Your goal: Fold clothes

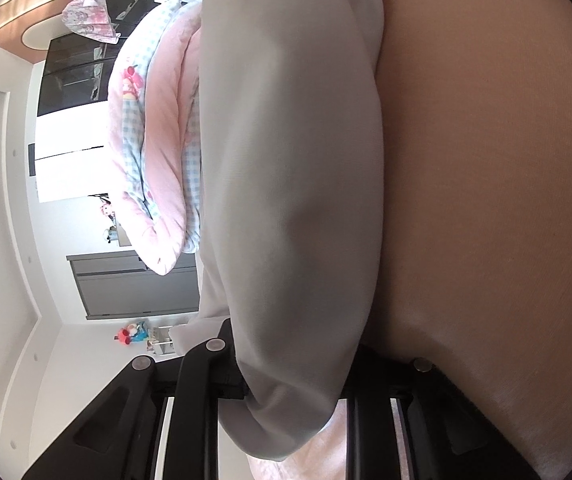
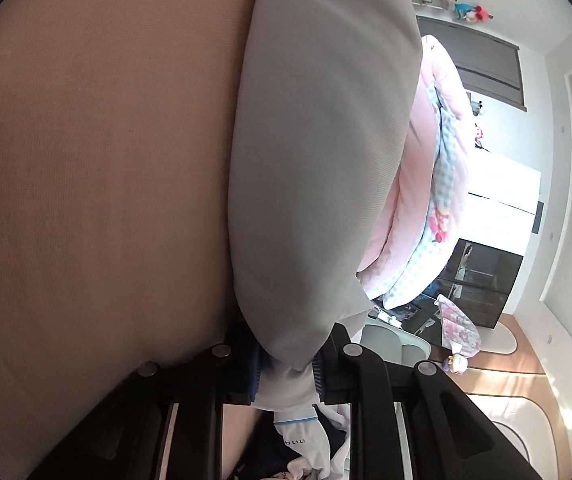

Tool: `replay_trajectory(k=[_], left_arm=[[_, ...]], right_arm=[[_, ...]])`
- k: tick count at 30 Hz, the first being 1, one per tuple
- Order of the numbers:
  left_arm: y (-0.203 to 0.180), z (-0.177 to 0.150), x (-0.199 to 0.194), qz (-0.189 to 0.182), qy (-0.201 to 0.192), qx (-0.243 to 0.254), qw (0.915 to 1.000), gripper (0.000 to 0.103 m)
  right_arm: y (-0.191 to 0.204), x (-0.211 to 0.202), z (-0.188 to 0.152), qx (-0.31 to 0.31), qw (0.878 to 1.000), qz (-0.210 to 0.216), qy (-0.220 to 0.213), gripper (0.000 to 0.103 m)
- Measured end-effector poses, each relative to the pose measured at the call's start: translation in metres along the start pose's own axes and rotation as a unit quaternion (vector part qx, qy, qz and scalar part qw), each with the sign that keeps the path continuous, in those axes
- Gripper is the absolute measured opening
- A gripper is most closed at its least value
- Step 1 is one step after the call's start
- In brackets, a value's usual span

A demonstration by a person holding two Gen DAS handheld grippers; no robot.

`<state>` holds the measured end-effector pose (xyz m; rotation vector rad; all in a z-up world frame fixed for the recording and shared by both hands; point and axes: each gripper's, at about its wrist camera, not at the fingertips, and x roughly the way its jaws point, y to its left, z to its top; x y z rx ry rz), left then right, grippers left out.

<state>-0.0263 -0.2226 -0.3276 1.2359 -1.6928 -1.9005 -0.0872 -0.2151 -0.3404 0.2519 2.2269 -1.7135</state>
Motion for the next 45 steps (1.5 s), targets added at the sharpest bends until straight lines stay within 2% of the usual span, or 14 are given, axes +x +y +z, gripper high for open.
replay_trajectory(k=[5,9,11,18,27,34,38,45], left_arm=[[0.001,-0.003,-0.003,-0.014,0.0,-0.001,0.9999,0.019],[0.018,-0.005,-0.007,-0.072,0.005,-0.036,0.9967,0.019],[0.024,-0.006,-0.009,-0.088,0.009,-0.043,0.9952,0.019],[0.026,-0.014,-0.025,-0.097,0.012,-0.032,0.9947,0.019],[0.048,-0.009,-0.049,-0.127,0.008,-0.017,0.9917,0.019],[0.06,-0.007,-0.054,-0.119,0.002,-0.01,0.9929,0.02],[0.066,-0.011,-0.055,-0.131,0.001,-0.01,0.9913,0.02],[0.072,-0.015,-0.073,-0.129,-0.004,-0.001,0.9916,0.02]], right_arm=[[-0.003,-0.001,0.0,0.002,1.0,0.006,-0.008,0.019],[-0.014,-0.002,-0.001,0.011,0.999,0.035,-0.014,0.019],[-0.019,-0.005,-0.003,0.009,0.998,0.05,-0.021,0.019],[-0.032,-0.017,-0.008,-0.008,0.998,0.061,-0.03,0.018],[-0.045,-0.047,-0.02,-0.023,0.994,0.099,-0.036,0.018],[-0.054,-0.081,-0.026,-0.008,0.992,0.118,-0.035,0.018],[-0.051,-0.101,-0.03,-0.017,0.993,0.113,-0.037,0.018],[-0.046,-0.132,-0.036,-0.03,0.993,0.112,-0.037,0.017]])
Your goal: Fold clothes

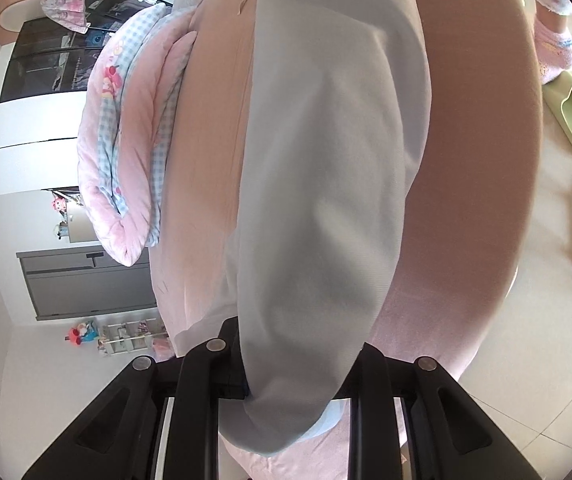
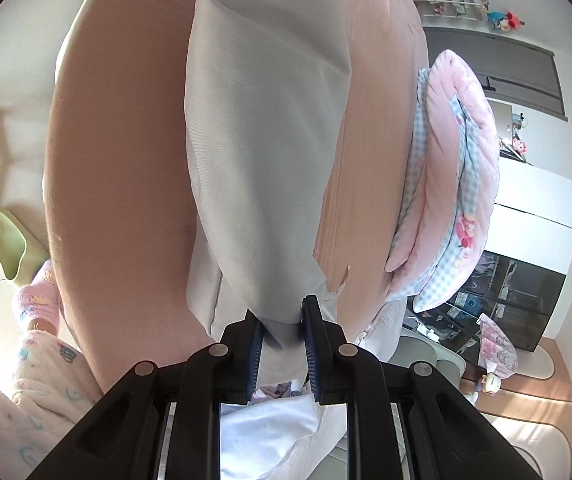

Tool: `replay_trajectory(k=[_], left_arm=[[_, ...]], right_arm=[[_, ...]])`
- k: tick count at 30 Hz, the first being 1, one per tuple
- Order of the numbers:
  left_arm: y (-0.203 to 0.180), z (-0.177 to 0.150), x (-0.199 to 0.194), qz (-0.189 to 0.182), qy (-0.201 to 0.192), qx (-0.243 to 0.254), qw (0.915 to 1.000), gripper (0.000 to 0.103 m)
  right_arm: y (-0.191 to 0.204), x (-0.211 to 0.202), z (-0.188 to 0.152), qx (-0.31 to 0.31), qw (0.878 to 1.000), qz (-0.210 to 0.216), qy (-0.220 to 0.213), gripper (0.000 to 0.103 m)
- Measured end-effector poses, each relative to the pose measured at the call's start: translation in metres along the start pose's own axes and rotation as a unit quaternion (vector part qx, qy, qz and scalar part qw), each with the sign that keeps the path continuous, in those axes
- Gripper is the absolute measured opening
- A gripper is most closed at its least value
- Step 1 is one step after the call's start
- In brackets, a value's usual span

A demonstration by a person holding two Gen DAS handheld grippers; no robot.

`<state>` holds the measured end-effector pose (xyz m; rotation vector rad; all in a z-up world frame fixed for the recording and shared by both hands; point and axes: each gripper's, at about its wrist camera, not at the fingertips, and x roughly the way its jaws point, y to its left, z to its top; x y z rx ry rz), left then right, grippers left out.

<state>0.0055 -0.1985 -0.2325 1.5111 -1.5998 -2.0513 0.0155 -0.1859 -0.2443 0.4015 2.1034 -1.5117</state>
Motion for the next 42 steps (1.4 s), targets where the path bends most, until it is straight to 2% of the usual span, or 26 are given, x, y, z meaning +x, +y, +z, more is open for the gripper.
replay_trajectory(k=[6,12,17,18,20,21,22,26,29,34,36,39,40,42], left_arm=[[-0.011,0.0,-0.012,-0.026,-0.001,0.008,0.9996,0.02],[-0.004,0.004,-0.004,-0.034,0.003,-0.015,0.9993,0.021],[0.002,0.006,-0.005,-0.038,0.002,-0.025,0.999,0.021],[0.001,0.007,-0.004,-0.034,0.002,-0.024,0.9991,0.021],[-0.001,0.008,-0.003,-0.032,0.004,-0.024,0.9992,0.021],[-0.001,0.009,-0.003,-0.034,0.005,-0.026,0.9991,0.021],[-0.001,0.009,-0.003,-0.036,0.006,-0.027,0.999,0.021],[-0.002,0.009,-0.001,-0.039,0.009,-0.026,0.9989,0.021],[-0.002,0.009,0.0,-0.038,0.011,-0.022,0.9989,0.021],[0.0,0.009,0.003,-0.041,0.015,-0.022,0.9988,0.022],[0.001,0.009,0.004,-0.042,0.015,-0.019,0.9988,0.022],[0.005,0.008,0.007,-0.054,0.017,-0.02,0.9982,0.022],[0.007,0.008,0.008,-0.059,0.018,-0.022,0.9979,0.022],[0.013,0.009,0.01,-0.071,0.02,-0.026,0.9969,0.022]], right_arm=[[0.003,-0.009,-0.001,-0.011,1.0,-0.002,-0.007,0.017],[0.002,0.009,0.002,0.003,1.0,0.009,-0.001,0.017],[0.004,0.007,-0.002,0.034,0.999,0.004,0.006,0.018],[0.004,0.006,-0.004,0.045,0.999,0.004,0.007,0.023],[0.006,0.003,-0.008,0.078,0.997,0.019,0.005,0.05],[0.01,0.002,-0.009,0.092,0.995,0.026,0.001,0.073],[0.016,-0.001,-0.011,0.092,0.995,0.026,-0.007,0.077],[0.041,-0.006,-0.007,0.081,0.996,0.004,-0.027,0.077],[0.053,0.003,0.002,0.048,0.998,-0.017,-0.038,0.077],[0.046,0.036,0.004,0.042,0.998,-0.05,-0.023,0.077],[0.037,0.049,0.002,0.048,0.998,-0.025,-0.016,0.077],[0.017,0.061,-0.002,0.082,0.994,0.064,-0.013,0.076],[0.011,0.063,-0.004,0.09,0.993,0.079,-0.013,0.075],[-0.001,0.067,-0.007,0.104,0.989,0.104,-0.014,0.065]])
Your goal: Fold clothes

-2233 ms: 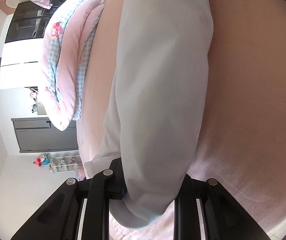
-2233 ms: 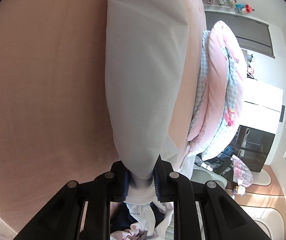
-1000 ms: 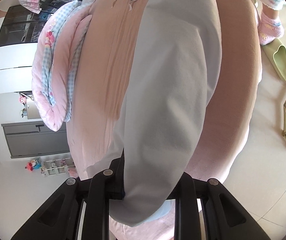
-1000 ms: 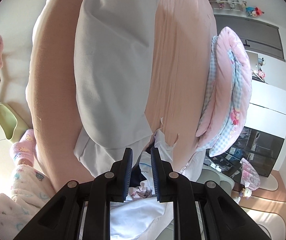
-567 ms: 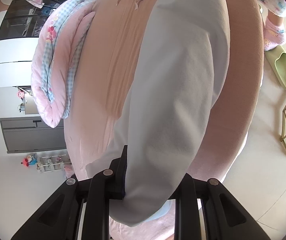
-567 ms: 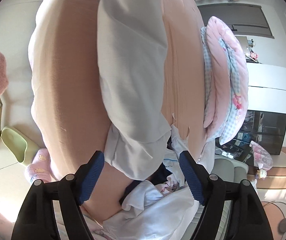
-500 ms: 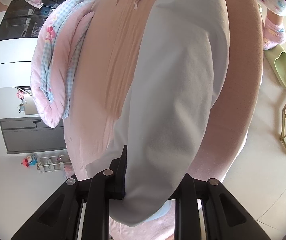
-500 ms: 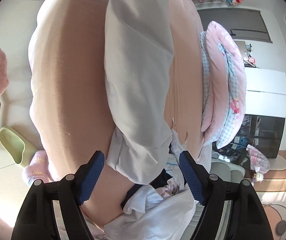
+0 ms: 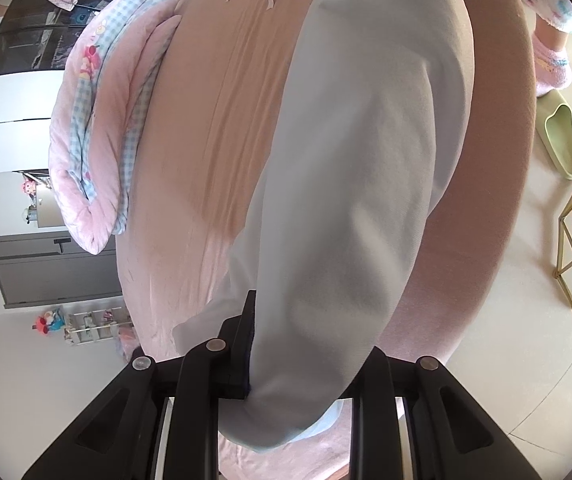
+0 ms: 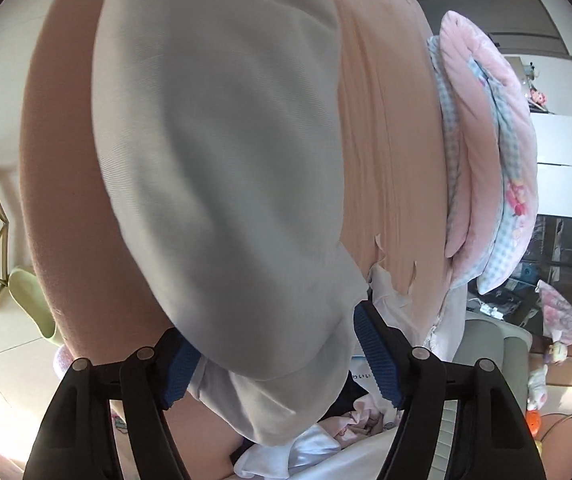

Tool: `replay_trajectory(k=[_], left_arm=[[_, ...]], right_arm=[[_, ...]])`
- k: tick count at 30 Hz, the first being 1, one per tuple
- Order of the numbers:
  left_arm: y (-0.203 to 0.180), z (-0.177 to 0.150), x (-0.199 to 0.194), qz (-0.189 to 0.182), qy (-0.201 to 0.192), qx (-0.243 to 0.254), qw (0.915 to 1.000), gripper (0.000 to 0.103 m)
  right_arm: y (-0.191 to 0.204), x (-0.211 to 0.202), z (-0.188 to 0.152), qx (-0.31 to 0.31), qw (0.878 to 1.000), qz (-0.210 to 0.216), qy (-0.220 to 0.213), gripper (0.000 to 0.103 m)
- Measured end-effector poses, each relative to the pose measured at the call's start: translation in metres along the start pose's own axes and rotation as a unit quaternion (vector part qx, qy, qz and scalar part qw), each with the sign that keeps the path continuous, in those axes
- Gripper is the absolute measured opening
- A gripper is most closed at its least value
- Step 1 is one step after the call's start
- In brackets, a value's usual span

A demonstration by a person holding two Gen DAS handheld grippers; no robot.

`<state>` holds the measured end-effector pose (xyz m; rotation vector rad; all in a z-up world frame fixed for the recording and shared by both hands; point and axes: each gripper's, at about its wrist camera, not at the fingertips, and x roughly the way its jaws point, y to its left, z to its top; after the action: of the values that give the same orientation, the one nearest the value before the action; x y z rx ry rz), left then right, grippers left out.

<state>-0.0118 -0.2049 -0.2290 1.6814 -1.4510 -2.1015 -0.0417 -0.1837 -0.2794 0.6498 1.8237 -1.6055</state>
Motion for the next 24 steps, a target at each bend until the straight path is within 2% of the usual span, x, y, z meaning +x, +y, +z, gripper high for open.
replay_trajectory(k=[3,8,17,24], left_arm=[[0.012,0.002,0.001,-0.015,0.002,-0.007,0.9999,0.022],[0.031,0.006,0.007,-0.022,0.007,-0.026,0.9994,0.022],[0.051,0.01,0.013,-0.071,0.024,-0.069,0.9948,0.022],[0.047,0.007,-0.004,-0.071,0.023,-0.083,0.9937,0.02]], right_arm=[[-0.016,-0.001,0.0,0.028,0.999,0.037,-0.001,0.021],[-0.025,-0.003,0.0,0.027,0.998,0.054,-0.009,0.02],[-0.059,0.0,0.001,0.061,0.994,0.091,-0.012,0.02],[-0.063,-0.009,-0.008,0.066,0.991,0.114,-0.023,0.018]])
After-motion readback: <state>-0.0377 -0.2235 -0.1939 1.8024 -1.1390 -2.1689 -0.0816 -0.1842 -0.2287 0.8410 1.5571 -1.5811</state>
